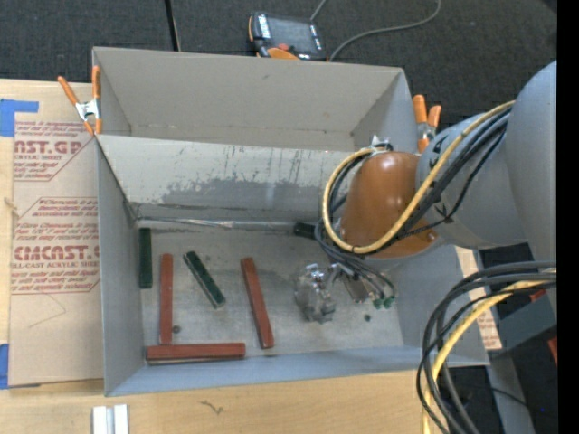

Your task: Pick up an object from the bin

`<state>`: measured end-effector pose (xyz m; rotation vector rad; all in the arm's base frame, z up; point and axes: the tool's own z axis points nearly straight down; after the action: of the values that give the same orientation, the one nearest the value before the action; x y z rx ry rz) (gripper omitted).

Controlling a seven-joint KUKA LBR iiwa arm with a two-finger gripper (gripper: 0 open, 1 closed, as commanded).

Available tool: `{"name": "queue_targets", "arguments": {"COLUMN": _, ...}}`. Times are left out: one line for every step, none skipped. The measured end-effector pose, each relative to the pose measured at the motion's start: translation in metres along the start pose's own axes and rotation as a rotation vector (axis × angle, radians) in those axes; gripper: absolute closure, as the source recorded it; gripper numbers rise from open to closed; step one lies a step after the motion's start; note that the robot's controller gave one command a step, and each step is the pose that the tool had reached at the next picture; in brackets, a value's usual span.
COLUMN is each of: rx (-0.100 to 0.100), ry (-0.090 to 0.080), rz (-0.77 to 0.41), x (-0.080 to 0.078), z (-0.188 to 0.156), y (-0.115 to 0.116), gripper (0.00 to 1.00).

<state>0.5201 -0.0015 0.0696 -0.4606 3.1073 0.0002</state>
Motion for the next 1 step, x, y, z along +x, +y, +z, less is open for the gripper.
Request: {"name": "queue_targets", "arguments": {"rx": -0.002, "ry": -0.001, "rz": 0.550, "x": -0.0254, "z": -0.0172, "y": 0.0289, "gripper": 1.00}}
